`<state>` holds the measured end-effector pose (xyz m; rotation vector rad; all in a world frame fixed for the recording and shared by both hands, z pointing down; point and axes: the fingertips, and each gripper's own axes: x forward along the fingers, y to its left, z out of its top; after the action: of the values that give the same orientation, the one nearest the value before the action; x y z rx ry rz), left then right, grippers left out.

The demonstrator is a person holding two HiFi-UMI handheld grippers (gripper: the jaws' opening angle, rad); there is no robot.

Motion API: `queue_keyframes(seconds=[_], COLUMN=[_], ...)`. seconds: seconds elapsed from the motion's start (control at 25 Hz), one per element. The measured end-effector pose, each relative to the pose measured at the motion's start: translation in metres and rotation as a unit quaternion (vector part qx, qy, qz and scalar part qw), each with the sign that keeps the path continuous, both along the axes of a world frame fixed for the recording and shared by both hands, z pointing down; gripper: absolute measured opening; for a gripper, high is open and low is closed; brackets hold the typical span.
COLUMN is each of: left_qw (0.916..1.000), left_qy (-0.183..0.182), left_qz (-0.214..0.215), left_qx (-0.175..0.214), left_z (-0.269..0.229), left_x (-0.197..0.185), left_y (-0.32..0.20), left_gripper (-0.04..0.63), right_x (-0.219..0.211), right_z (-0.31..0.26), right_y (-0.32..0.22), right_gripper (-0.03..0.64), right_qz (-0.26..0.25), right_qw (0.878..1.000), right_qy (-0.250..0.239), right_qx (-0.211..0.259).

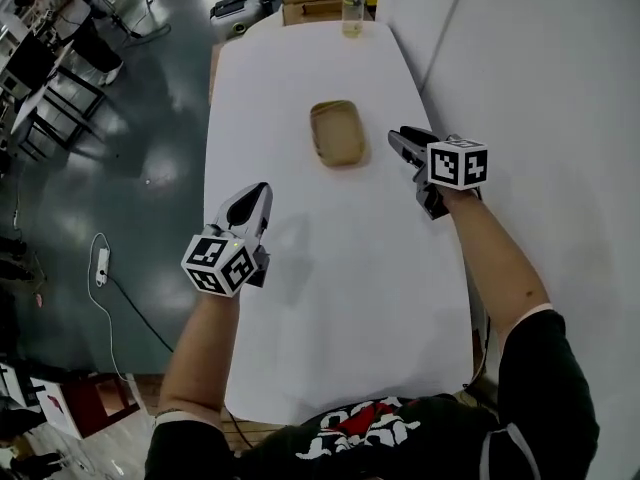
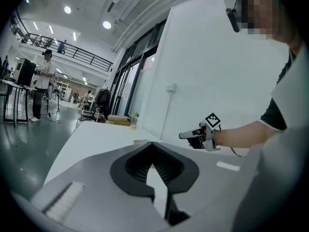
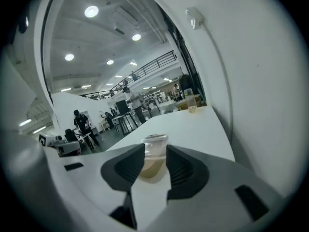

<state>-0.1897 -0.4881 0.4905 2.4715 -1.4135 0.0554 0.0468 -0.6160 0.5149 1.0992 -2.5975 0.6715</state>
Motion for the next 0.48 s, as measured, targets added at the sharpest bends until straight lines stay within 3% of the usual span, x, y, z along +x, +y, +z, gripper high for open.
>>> queue_keyframes(seconds=[0.2, 0.36, 0.48], left_qw=[0.9998, 0.9995, 0.9990], left_qy=[0.014, 0.025, 0.041], left_qz=[0.014, 0.019, 0.017], left_qx=[0.003, 0.004, 0.003], left_z=[0.024, 0.036, 0.038], left_x=[0.012, 0.018, 0.019], left_y=[-0.043, -0.054, -0.053], left_gripper=[-0.002, -0.002, -0.002], right_x=[-0.005, -0.013, -0.018], right_z=[0.041, 0.061, 0.064], right_y=[-0.036, -0.045, -0.045], right_gripper=[0.128, 0.159, 0.164], right_qz=[0.007, 0.021, 0.026], right_qw=[0.993, 0.975, 0.964], right_qy=[-0.065, -0.137, -0.170], right_qx=[-0.099, -0.177, -0.203])
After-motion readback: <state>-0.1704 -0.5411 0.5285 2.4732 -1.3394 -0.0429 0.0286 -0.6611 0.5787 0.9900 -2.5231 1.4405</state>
